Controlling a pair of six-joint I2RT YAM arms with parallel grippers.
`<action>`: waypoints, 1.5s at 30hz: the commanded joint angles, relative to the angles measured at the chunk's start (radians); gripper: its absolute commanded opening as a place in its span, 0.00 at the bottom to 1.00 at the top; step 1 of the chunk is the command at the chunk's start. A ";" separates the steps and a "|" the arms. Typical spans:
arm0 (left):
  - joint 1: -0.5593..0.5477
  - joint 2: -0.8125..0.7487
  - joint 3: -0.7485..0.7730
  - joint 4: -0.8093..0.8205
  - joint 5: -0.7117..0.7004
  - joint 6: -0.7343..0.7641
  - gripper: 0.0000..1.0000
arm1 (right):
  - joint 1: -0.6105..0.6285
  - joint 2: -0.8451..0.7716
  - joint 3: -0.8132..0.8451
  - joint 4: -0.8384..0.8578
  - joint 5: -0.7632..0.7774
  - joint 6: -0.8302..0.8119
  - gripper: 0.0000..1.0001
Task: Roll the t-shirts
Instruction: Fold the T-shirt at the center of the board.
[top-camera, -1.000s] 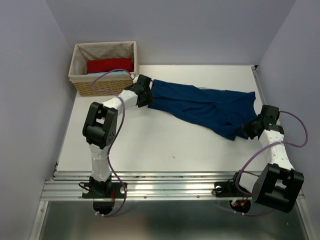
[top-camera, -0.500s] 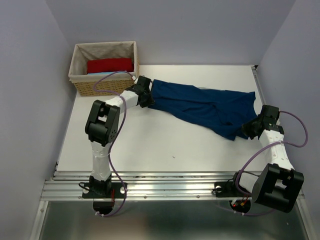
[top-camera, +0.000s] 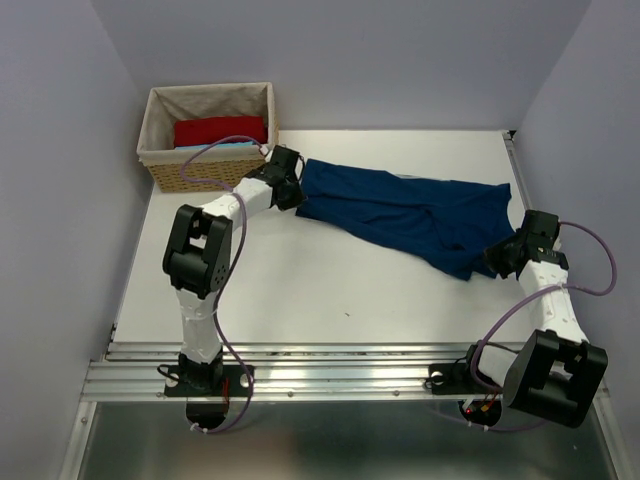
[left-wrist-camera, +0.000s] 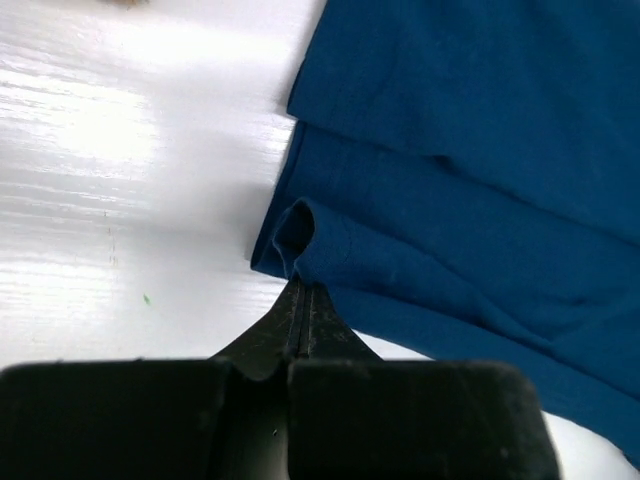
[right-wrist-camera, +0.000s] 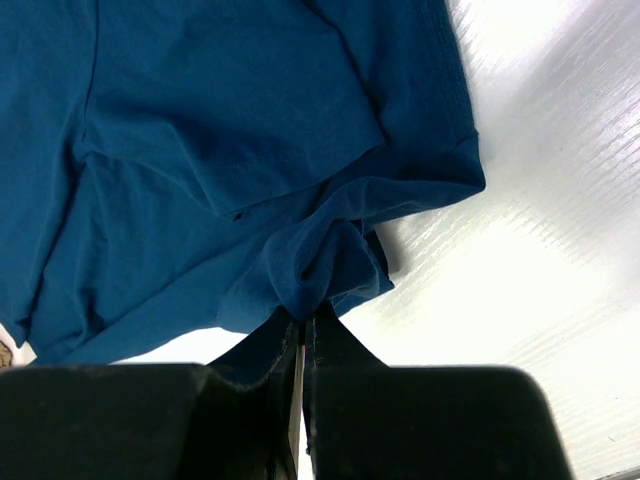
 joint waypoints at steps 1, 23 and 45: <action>0.000 -0.133 -0.010 -0.035 -0.008 0.025 0.00 | -0.008 -0.022 0.017 0.003 0.011 -0.016 0.01; 0.000 -0.265 -0.306 -0.086 0.081 0.090 0.24 | -0.008 -0.163 0.000 -0.163 0.040 -0.076 0.01; 0.000 -0.318 -0.475 0.075 0.038 -0.094 0.53 | -0.008 -0.155 -0.005 -0.141 0.035 -0.079 0.01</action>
